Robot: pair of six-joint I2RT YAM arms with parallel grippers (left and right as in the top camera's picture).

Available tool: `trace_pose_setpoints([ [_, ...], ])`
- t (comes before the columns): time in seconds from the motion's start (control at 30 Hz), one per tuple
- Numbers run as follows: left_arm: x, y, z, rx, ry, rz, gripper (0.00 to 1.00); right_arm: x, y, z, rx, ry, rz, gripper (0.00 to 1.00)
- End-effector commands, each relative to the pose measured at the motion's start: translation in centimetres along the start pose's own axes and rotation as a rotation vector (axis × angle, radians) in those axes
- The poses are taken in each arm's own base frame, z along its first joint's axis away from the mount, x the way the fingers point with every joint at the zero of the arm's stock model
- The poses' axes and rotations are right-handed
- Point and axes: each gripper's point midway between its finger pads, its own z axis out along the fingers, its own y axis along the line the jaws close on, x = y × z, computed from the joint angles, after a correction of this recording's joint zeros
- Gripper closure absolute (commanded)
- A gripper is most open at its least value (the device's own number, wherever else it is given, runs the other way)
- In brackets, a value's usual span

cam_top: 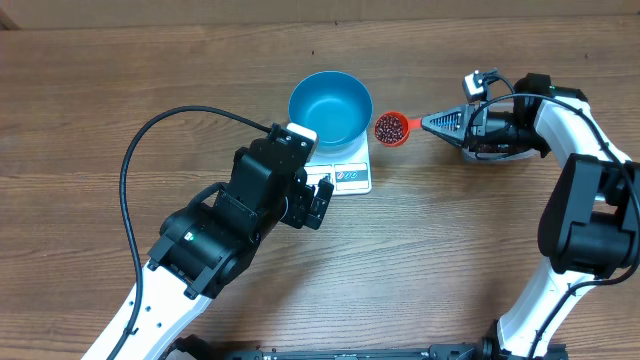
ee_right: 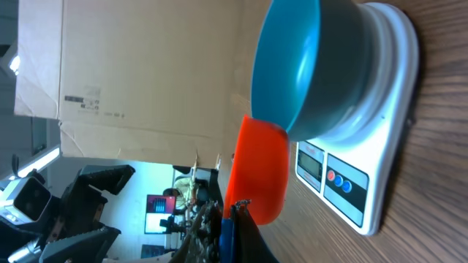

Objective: Scoop item into bowl and weigh 150g on scale
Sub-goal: 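Carry the scoop left over the blue bowl with the right gripper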

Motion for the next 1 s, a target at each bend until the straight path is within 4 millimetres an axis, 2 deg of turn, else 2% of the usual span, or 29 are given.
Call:
trace_pose_setpoints([
  [0.0, -0.2, 0.3, -0.5, -0.007, -0.018, -0.013, 0.00, -0.1, 0.8, 0.5, -0.057, -0.007, -0.009, 0.96],
  [0.33, -0.2, 0.3, -0.5, -0.007, -0.018, -0.013, 0.01, -0.3, 1.1, 0.5, -0.077, -0.012, -0.011, 0.96],
  [0.63, -0.2, 0.3, -0.5, -0.007, -0.018, -0.013, 0.00, -1.2, 1.4, 0.7, -0.107, -0.021, -0.014, 0.96],
  [0.97, -0.2, 0.3, -0.5, -0.007, -0.018, -0.013, 0.00, -1.5, 1.8, 3.1, -0.118, 0.031, -0.030, 0.96],
])
